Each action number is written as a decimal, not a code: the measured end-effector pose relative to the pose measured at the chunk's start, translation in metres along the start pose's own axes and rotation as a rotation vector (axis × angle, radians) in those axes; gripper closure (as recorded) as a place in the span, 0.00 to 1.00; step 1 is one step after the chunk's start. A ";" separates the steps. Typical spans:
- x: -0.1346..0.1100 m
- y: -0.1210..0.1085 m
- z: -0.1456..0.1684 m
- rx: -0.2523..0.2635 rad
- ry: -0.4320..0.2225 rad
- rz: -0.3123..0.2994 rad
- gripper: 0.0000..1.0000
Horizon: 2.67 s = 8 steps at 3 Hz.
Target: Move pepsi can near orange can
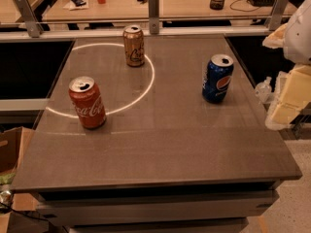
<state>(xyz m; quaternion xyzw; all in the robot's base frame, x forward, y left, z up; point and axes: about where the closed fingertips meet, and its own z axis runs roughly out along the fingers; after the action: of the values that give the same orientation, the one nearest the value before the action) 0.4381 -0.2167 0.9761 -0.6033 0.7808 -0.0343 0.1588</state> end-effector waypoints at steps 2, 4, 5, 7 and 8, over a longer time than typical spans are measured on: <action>0.012 0.000 0.003 0.007 -0.056 0.119 0.00; 0.067 0.025 0.085 -0.017 -0.392 0.476 0.00; 0.062 0.008 0.109 0.062 -0.632 0.500 0.00; 0.081 -0.016 0.050 0.289 -1.118 0.584 0.00; 0.081 -0.016 0.050 0.289 -1.118 0.584 0.00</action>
Offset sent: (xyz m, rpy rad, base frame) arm -0.0029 -0.0696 -0.0304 0.4666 -0.0108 -0.5461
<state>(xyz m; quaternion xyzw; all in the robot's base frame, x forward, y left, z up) 0.4500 -0.2909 0.9158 -0.2656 0.6998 0.2251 0.6238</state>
